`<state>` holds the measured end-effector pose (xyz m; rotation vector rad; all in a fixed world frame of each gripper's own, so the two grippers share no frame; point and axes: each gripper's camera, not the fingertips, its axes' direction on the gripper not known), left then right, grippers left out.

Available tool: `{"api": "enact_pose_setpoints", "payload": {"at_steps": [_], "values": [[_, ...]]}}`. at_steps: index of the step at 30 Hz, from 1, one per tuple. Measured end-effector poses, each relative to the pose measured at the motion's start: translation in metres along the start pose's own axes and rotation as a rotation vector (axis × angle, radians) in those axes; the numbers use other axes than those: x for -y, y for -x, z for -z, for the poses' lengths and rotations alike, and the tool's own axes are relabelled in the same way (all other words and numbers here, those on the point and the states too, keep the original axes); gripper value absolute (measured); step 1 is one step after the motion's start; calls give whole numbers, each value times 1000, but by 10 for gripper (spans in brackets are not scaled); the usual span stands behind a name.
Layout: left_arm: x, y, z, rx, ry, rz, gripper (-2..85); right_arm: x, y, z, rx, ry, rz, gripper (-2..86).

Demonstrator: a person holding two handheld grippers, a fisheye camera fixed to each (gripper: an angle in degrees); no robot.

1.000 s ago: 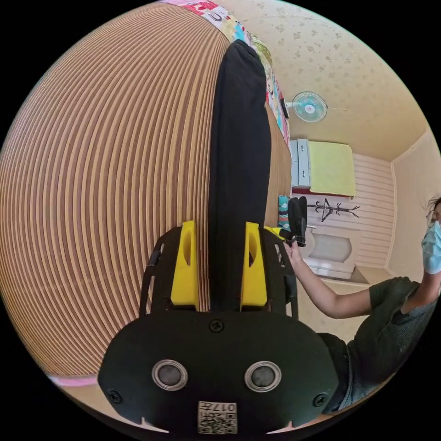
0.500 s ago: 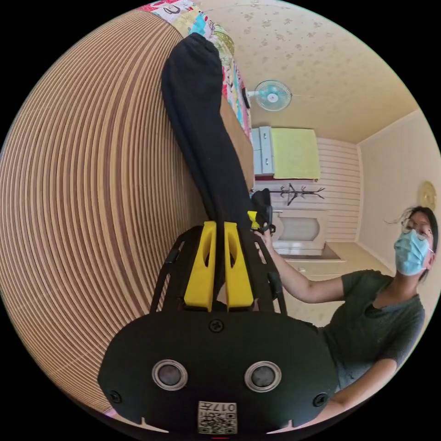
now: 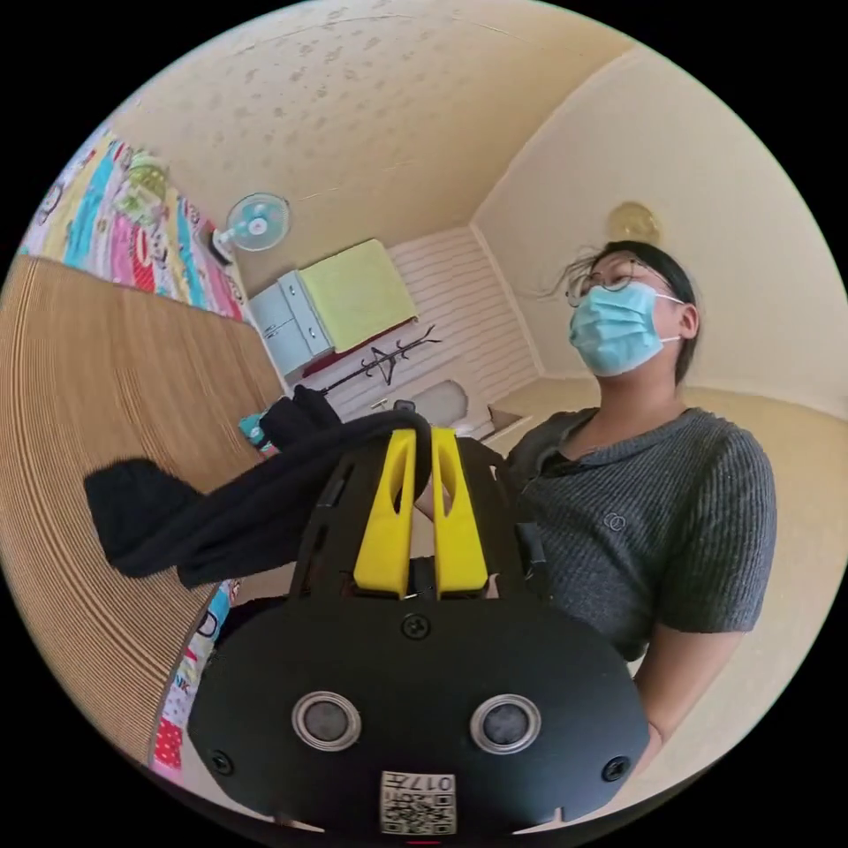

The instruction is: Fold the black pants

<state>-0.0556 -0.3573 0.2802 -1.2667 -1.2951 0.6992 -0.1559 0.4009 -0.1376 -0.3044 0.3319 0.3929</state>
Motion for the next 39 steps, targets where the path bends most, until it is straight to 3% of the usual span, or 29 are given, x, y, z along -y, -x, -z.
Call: {"api": "enact_pose_setpoints", "payload": {"at_steps": [4,6,12,16,20,27,29,32,39], "values": [[51,-61,-6,-46,-19,-163,38,44,34,-8,-17,-12,160,16],[71,-68,-6,11,-34,-185,41,69,32,-11,-161,6,197,15],[127,19,2,319,-79,93,39,117,-77,-38,-542,168,-73,14],[136,88,13,435,-33,208,40,108,-138,-52,-540,147,-194,15],[81,133,0,621,133,345,42,47,-183,-86,-644,300,-338,18],[-105,157,-25,514,260,661,46,-133,-211,-102,-535,423,-799,31],[-159,161,-30,603,328,825,63,-160,-219,-105,-654,561,-931,36],[-180,167,-21,607,297,896,89,-164,-233,-112,-759,701,-929,55],[-116,218,9,696,110,784,200,-112,-327,-94,-614,376,-900,134]]}}
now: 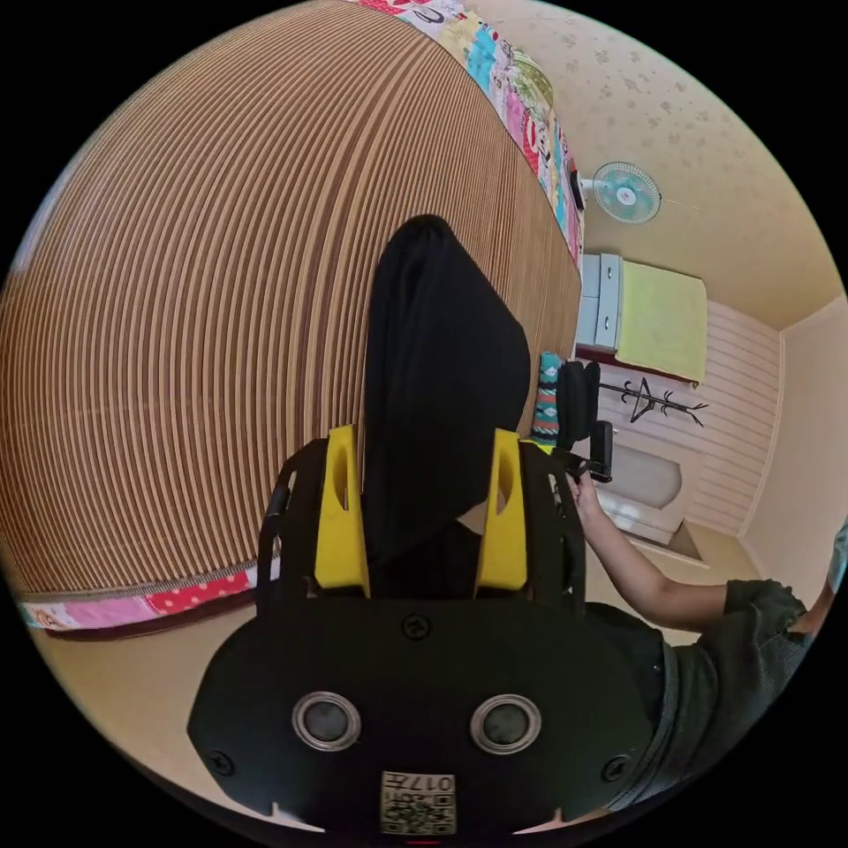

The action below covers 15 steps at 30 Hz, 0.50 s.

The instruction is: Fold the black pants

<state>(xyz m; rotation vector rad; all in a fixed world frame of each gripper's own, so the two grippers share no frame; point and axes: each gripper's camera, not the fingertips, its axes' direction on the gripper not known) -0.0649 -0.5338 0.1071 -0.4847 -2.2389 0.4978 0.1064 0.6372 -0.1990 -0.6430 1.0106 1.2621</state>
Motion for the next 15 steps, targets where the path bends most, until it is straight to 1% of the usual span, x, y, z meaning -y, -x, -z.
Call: {"api": "enact_pose_setpoints", "payload": {"at_steps": [3,5,6,8,9,10,11,13,14,15], "values": [[40,-2,-11,28,8,-37,199,34,-14,-11,25,-46,-54,147],[61,-6,-31,62,118,-70,194,46,-18,-22,56,-29,-57,150],[63,-8,-33,93,131,-79,192,51,-19,-32,52,8,-40,151],[59,-18,-34,162,178,-166,183,57,-20,-44,54,34,-15,148],[56,-19,-33,157,175,-184,176,59,-21,-48,84,20,-23,145],[47,-20,-37,76,212,-207,164,59,-22,-50,97,11,-32,144],[38,-16,-52,27,291,-179,162,59,-22,-53,100,-15,-41,139],[17,-14,-69,35,338,-163,145,54,-22,-57,90,-57,-39,127],[3,-12,-67,40,286,-150,130,50,-25,-60,128,-75,-72,116],[-3,-10,-67,32,272,-131,123,48,-29,-62,193,-83,-122,103]]}}
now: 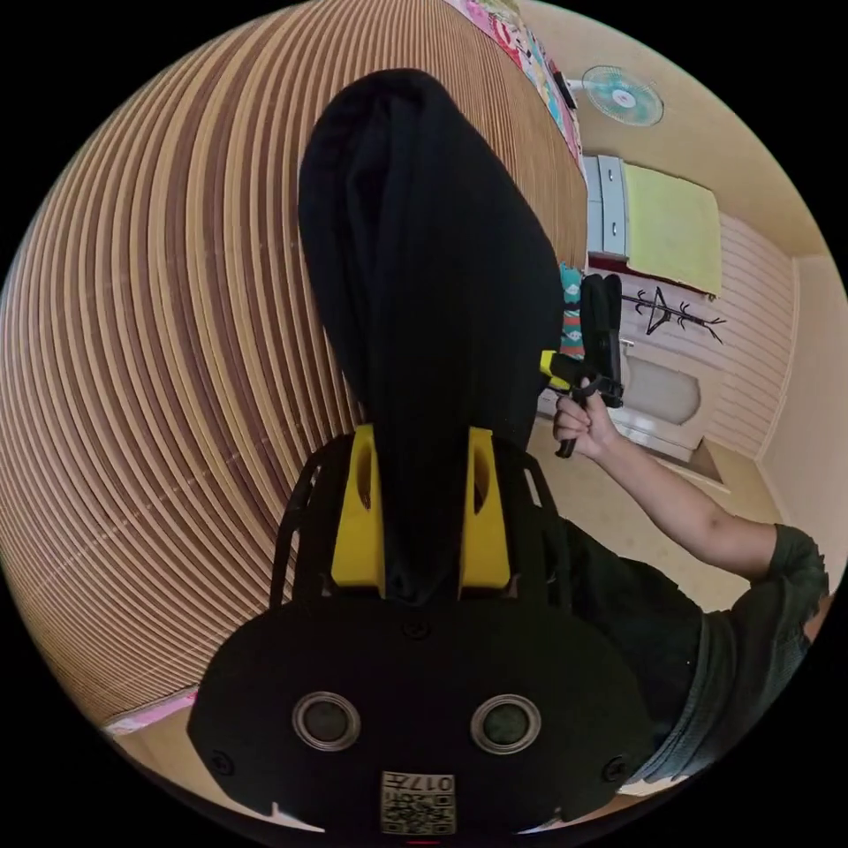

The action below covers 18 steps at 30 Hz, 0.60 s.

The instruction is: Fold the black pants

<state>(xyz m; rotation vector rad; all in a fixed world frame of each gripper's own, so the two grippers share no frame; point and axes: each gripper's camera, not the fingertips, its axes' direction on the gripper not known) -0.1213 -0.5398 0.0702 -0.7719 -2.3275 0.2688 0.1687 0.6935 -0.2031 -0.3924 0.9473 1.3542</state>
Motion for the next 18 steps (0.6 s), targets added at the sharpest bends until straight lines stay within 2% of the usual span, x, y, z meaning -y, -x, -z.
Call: {"api": "enact_pose_setpoints", "payload": {"at_steps": [3,10,12,18], "values": [[-29,8,8,-122,-52,85,74,-6,12,-6,45,16,8,82],[-160,-17,107,-46,-221,107,64,-17,110,-67,30,269,224,46],[-207,-24,148,-36,-291,122,64,-23,156,-99,86,339,281,44],[-369,-72,308,205,-570,154,65,-45,291,-205,210,480,443,42]]}}
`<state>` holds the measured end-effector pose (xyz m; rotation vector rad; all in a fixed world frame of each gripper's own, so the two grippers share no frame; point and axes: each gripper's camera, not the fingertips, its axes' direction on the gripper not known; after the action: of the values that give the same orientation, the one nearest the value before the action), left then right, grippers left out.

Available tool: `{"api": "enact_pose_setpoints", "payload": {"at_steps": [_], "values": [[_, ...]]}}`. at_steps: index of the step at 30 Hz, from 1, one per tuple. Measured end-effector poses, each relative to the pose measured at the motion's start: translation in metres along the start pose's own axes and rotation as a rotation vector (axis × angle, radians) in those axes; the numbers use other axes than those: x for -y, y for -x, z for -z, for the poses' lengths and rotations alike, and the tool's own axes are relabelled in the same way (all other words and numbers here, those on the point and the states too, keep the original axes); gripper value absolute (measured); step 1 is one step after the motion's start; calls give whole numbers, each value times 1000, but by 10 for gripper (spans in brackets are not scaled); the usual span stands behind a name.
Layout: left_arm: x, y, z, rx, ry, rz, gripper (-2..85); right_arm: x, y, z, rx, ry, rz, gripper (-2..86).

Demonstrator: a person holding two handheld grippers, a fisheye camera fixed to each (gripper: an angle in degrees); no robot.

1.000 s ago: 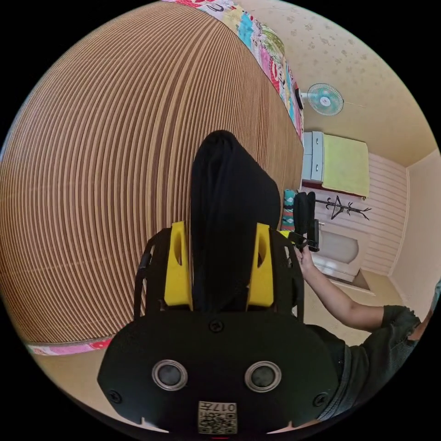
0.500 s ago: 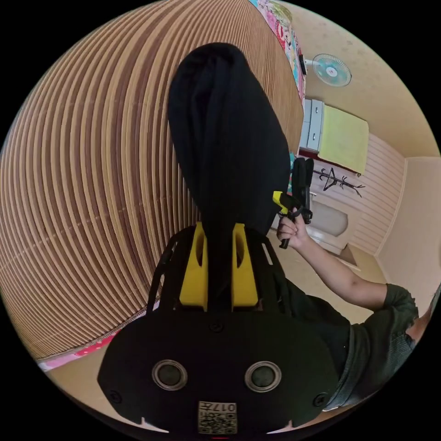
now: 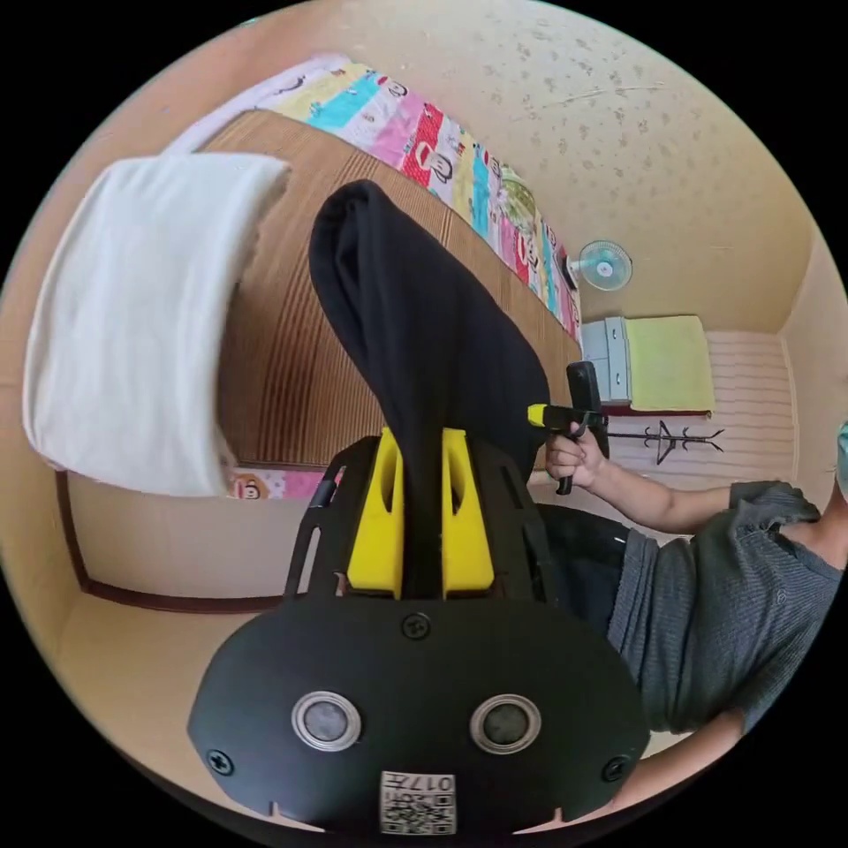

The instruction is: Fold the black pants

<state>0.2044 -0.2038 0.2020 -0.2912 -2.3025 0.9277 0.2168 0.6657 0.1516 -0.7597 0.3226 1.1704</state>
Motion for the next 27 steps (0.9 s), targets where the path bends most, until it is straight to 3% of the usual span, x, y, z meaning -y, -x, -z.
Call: {"api": "enact_pose_setpoints", "payload": {"at_steps": [4,7,9,11,13,14,15,17,20,24,27], "values": [[1,3,136,240,-132,-45,73,52,48,-70,52,8,62,42],[16,36,195,312,-287,127,103,91,76,-118,-127,-50,116,43],[28,65,199,358,-339,272,126,111,84,-149,-417,3,130,30],[35,99,165,393,-400,449,143,112,80,-158,-547,42,124,19],[43,122,107,446,-301,517,147,100,70,-153,-584,68,168,11],[47,140,56,492,-140,563,153,87,57,-143,-601,89,186,8],[47,142,36,527,-111,551,156,72,40,-127,-618,125,174,6],[28,113,15,697,-285,507,151,43,8,-93,-629,182,122,4],[17,95,9,773,-304,516,143,-17,-45,-11,-675,197,-74,3],[-10,99,26,743,-339,567,79,-118,-74,122,-792,3,-418,3],[-41,116,57,689,-434,608,68,-178,-61,190,-797,-213,-535,3]]}}
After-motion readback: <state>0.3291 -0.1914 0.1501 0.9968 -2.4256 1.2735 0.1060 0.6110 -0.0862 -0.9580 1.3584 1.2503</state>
